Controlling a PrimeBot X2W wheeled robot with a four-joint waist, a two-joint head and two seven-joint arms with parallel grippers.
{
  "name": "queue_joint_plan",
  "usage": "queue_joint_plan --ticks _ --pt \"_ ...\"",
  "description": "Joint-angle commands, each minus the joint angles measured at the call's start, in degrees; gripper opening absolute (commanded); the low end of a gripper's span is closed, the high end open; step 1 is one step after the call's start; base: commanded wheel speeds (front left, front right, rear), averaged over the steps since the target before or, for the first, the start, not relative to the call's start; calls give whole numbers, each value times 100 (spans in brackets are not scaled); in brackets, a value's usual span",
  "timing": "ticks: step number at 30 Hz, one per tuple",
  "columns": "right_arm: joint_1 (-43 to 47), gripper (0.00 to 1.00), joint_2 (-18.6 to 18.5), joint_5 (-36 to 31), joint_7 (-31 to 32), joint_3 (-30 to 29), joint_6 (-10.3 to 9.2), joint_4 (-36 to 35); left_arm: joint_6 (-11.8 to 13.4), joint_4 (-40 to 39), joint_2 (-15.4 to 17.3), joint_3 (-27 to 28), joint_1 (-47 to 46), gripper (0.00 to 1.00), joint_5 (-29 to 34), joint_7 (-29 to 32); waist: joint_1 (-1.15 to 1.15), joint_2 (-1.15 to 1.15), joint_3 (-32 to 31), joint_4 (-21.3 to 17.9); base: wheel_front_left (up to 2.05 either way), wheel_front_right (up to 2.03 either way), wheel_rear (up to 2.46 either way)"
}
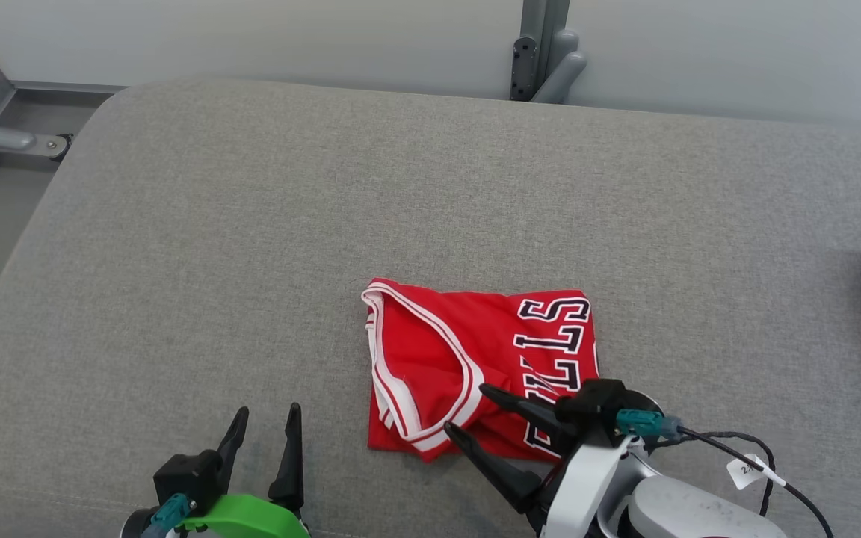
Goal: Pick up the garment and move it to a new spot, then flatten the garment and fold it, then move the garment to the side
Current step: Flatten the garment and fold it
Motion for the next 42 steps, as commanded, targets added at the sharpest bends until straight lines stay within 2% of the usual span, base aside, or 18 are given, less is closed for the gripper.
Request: queue_joint_plan --ticks 1,7,12,17,18,19,20,21,33,42 --pt "-84 100 -41 -88 52 119 -1 1 -40 27 17 -5 62 100 -13 1 0 0 -1 51 0 0 0" --pt "-334 100 -27 -376 254 600 -1 171 -21 41 17 -42 69 100 -54 1 0 0 14 162 0 0 0" --pt "-743 100 36 -993 506 1137 -1 552 -2 66 16 -74 60 100 -123 1 0 0 69 271 0 0 0" --pt "-1013 98 204 -1385 752 1390 -1 960 10 79 16 -93 62 100 -176 1 0 0 121 331 0 0 0" --pt "-1031 89 237 -1427 781 1397 -1 1054 18 79 16 -93 54 100 -199 1 0 0 133 340 0 0 0" --pt "-1072 69 270 -1519 790 1388 -1 1142 25 77 16 -102 45 100 -199 1 0 0 145 350 0 0 0" --pt "-1098 44 308 -1583 824 1399 -1 1233 33 74 16 -113 37 100 -220 1 0 0 156 360 0 0 0" --pt "-1096 0 352 -1587 821 1387 -1 1299 42 68 16 -120 29 100 -243 1 0 0 167 370 0 0 0" --pt "-1258 0 574 -1610 470 1066 -1 1490 72 18 16 -175 -34 100 -275 1 0 0 272 396 0 0 0" --pt "-1214 0 525 -1421 311 1037 -1 1329 68 12 16 -148 -46 100 -272 1 0 0 274 378 0 0 0"
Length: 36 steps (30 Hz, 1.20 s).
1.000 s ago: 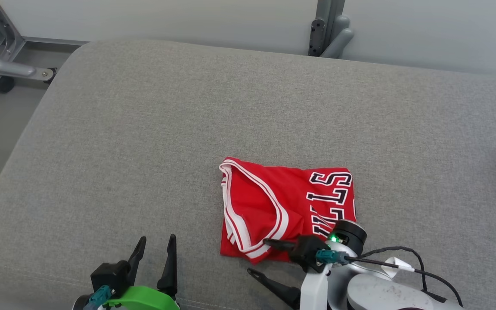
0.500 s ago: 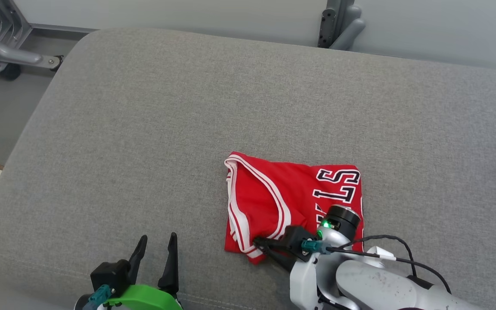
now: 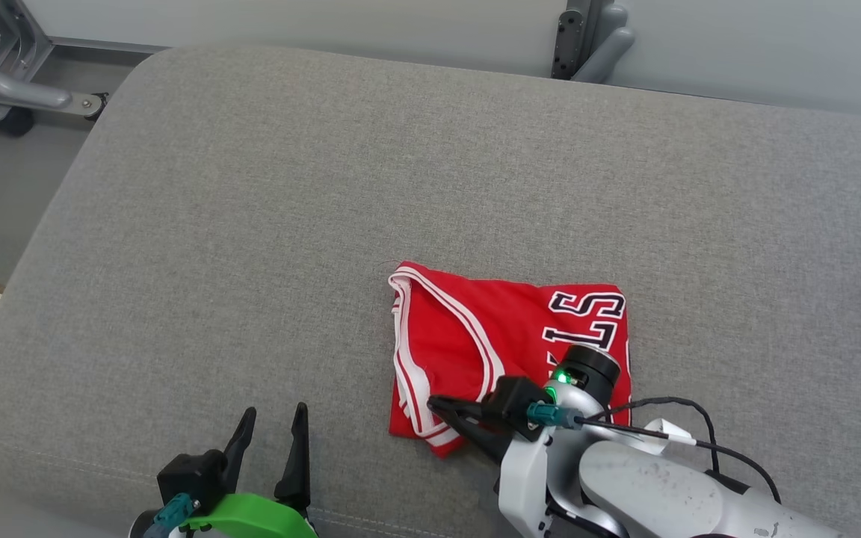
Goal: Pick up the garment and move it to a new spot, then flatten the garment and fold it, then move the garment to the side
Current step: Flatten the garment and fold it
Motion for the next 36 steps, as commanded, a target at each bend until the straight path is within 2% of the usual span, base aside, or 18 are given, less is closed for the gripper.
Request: queue_joint_plan --ticks 1,2,6,13,14,15,16,17,27,36 --pt "9 59 -73 73 -8 84 -1 -108 25 -23 15 -2 -63 100 -8 1 0 0 -5 -11 0 0 0" --pt "26 100 -105 104 22 162 -1 -163 24 -26 15 -8 -64 100 -14 1 0 0 -7 -14 0 0 0" --pt "19 100 -262 132 188 469 -1 -305 12 -20 15 -27 -74 100 -35 1 0 0 -5 -15 0 0 0" --pt "-85 100 -229 -102 341 635 -1 -189 45 -19 16 -78 -83 100 -80 1 0 0 21 47 0 0 0" --pt "-98 93 -218 -138 371 654 -1 -163 44 -14 15 -74 -78 100 -78 1 0 0 23 59 0 0 0" --pt "-108 41 -208 -172 381 673 -1 -140 39 -4 15 -64 -71 100 -70 1 0 0 26 69 0 0 0" --pt "-118 9 -199 -211 410 684 -1 -113 40 7 15 -50 -63 100 -67 1 0 0 29 78 0 0 0" --pt "-125 0 -193 -222 429 694 -1 -80 49 7 15 -45 -55 100 -75 1 0 0 29 85 0 0 0" --pt "-225 0 -116 -326 302 513 -1 198 30 32 15 1 -33 100 -46 1 0 0 4 72 0 0 0" --pt "-213 0 28 -171 11 388 -1 86 7 56 15 -17 4 100 -17 1 0 0 -67 56 0 0 0"
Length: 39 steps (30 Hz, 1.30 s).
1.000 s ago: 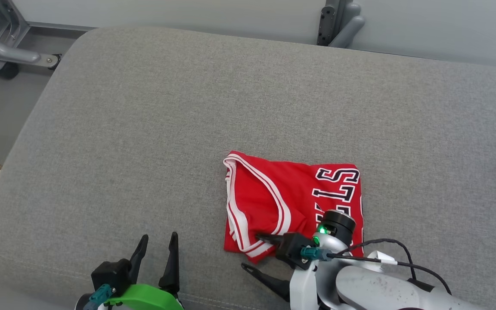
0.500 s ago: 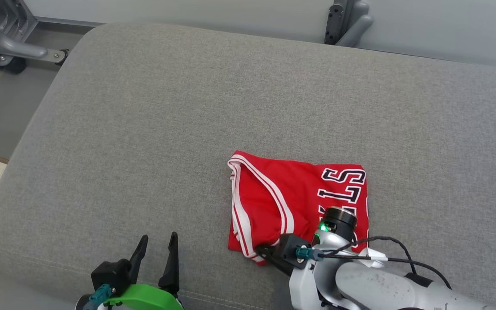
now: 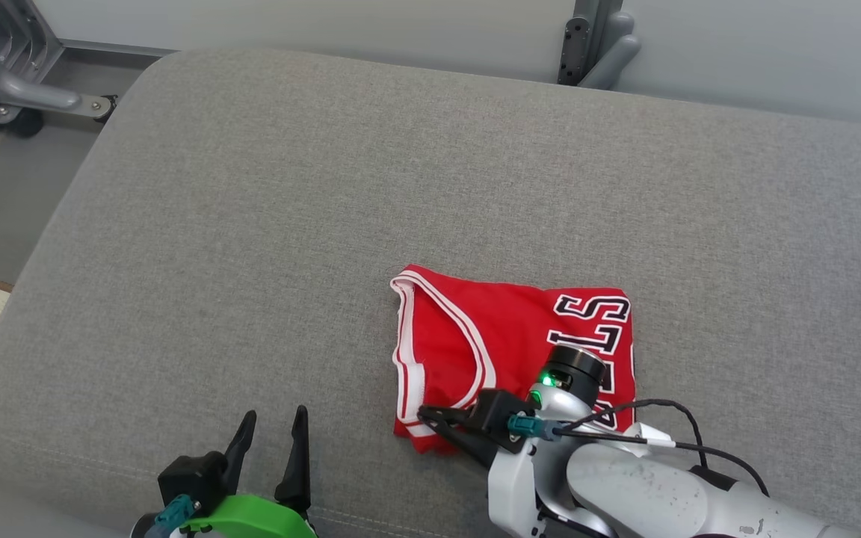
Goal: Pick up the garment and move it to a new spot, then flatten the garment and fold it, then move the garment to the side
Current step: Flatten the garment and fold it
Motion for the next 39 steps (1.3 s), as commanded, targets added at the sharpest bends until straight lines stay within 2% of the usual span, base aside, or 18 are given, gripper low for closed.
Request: queue_joint_plan --ticks 1,6,8,9,10,15,19,21,22,23,24,25,29,34,39 --pt "-19 0 40 71 -74 -10 -1 -47 -13 6 15 -3 13 100 16 1 0 0 -9 6 0 0 0" --pt "-91 0 283 224 -27 81 -1 43 -18 30 15 -34 20 100 13 1 0 0 -10 44 0 0 0" --pt "-34 0 400 471 12 181 -1 127 -21 44 15 -50 -4 100 17 1 0 0 -2 65 0 0 0" --pt "-9 29 441 592 12 234 -1 153 -23 50 15 -62 -20 100 22 1 0 0 -2 75 0 0 0" --pt "-2 100 466 720 -59 261 -1 206 -23 58 15 -63 -33 100 27 1 0 0 -14 78 0 0 0" --pt "-101 100 471 1258 -536 182 -1 326 -16 8 12 30 -15 100 143 1 0 0 -147 -115 0 0 0" --pt "19 100 268 1421 -673 -395 -1 310 -33 -72 16 206 55 100 278 1 0 0 -297 -429 0 0 0" --pt "185 100 143 1300 -671 -965 -1 218 -23 -110 14 292 94 100 353 1 0 0 -368 -624 0 0 0" --pt "450 100 20 1037 -667 -1556 -1 206 -17 -130 16 384 131 100 464 1 0 0 -441 -817 0 0 0" --pt "450 100 20 1037 -667 -1556 -1 206 -17 -130 16 384 131 100 464 1 0 0 -441 -817 0 0 0" --pt "589 100 -16 894 -668 -1815 -1 210 -13 -147 16 416 141 100 504 1 0 0 -471 -909 0 0 0" --pt "898 100 -14 623 -670 -2386 -1 193 1 -176 15 517 170 100 577 1 0 0 -524 -1093 0 0 0" --pt "1524 100 84 216 -670 -3335 -1 114 29 -183 17 680 244 100 681 1 0 0 -616 -1418 0 0 0" --pt "2081 100 276 -164 -671 -4011 -1 -16 48 -203 17 887 341 100 768 1 0 0 -671 -1710 0 0 0" --pt "2431 100 424 -342 -671 -4385 -1 -121 53 -244 17 978 425 100 837 1 0 0 -697 -1789 0 0 0"
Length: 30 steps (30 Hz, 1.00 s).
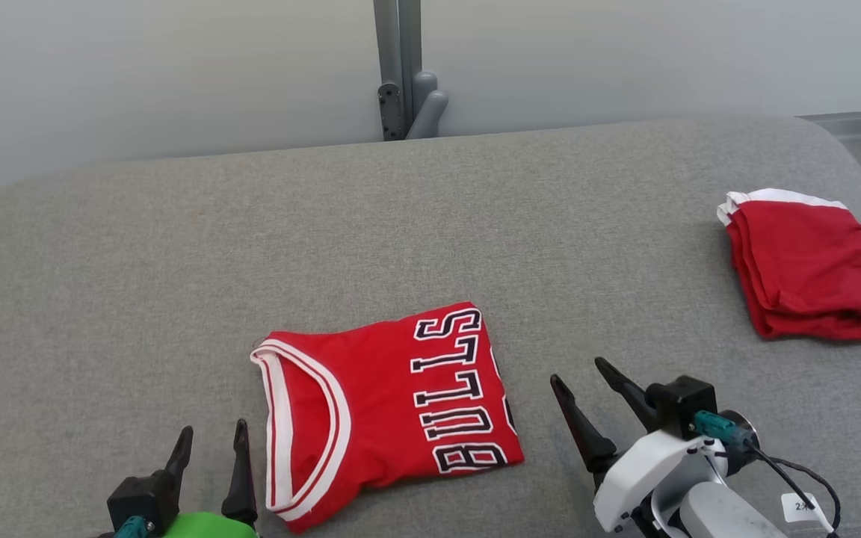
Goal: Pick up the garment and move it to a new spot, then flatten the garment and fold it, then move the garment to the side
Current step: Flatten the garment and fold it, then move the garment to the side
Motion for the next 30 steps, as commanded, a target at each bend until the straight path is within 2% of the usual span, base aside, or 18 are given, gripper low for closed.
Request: queue_joint_plan --ticks 1,8,16,24,30 --pt "74 100 26 -50 -11 -38 -1 -29 31 -20 18 10 126 100 60 1 0 0 -57 -74 0 0 0" --pt "64 100 142 -169 -11 -167 -1 -102 33 -119 19 -87 44 100 123 1 0 0 80 44 0 0 0" --pt "-576 100 198 65 -10 20 -1 176 91 -337 18 -370 -352 100 124 1 0 0 804 438 0 0 0" --pt "-1069 100 246 597 -11 420 -1 858 194 -435 19 -624 -596 100 110 1 0 0 1202 791 0 0 0" --pt "-1269 100 225 1103 -4 974 -1 1314 239 -461 17 -665 -623 100 139 1 0 0 1241 915 0 0 0"
